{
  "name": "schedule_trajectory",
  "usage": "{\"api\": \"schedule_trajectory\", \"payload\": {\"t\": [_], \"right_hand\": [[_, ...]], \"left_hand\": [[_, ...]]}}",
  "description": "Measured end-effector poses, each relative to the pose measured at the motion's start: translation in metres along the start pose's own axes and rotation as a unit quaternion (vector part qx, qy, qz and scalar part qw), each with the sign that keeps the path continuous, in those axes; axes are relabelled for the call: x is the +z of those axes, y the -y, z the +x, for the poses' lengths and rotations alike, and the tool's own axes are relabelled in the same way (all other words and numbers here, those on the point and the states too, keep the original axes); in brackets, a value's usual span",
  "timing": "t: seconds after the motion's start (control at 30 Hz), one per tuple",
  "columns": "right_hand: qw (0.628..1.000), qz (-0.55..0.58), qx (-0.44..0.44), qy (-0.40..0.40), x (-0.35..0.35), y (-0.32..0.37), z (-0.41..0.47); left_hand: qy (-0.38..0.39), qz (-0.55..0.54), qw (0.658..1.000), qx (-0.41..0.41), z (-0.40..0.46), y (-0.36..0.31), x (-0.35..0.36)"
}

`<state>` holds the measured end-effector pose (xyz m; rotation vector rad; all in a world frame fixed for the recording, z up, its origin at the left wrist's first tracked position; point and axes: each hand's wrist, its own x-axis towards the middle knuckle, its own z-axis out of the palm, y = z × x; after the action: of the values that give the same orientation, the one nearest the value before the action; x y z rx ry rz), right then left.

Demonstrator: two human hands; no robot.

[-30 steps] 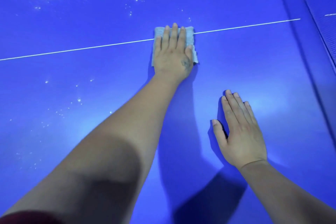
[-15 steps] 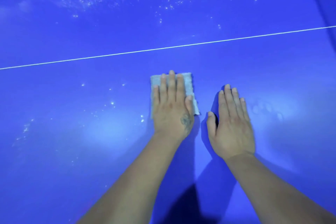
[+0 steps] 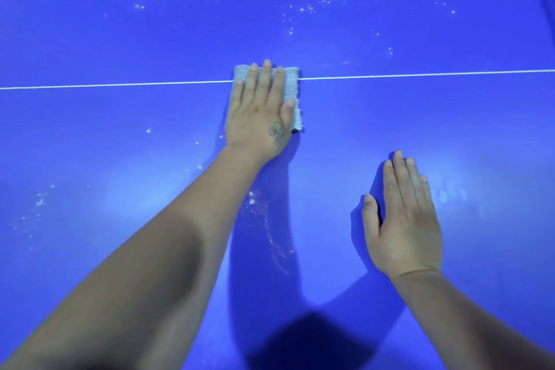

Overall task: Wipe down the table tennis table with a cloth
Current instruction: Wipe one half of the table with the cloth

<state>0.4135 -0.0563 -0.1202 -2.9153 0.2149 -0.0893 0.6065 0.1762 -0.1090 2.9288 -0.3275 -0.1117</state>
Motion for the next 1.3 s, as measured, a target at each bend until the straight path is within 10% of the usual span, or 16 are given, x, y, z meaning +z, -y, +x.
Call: {"api": "schedule_trajectory", "payload": {"t": [0.23,0.67,0.97,1.3], "right_hand": [[1.000,-0.001,-0.004,-0.002,-0.001,0.003,0.001],[1.000,-0.005,-0.003,-0.005,0.000,0.002,0.001],[1.000,0.000,-0.001,-0.005,0.000,0.002,0.000],[1.000,0.008,-0.008,-0.012,-0.001,0.002,0.000]], "left_hand": [[-0.026,0.014,0.998,-0.061,-0.087,0.048,-0.004],[-0.030,-0.011,0.997,0.065,-0.097,-0.067,0.019],[-0.023,-0.018,0.998,-0.055,-0.028,0.048,-0.005],[-0.016,0.003,0.996,-0.090,-0.182,0.058,-0.011]]}}
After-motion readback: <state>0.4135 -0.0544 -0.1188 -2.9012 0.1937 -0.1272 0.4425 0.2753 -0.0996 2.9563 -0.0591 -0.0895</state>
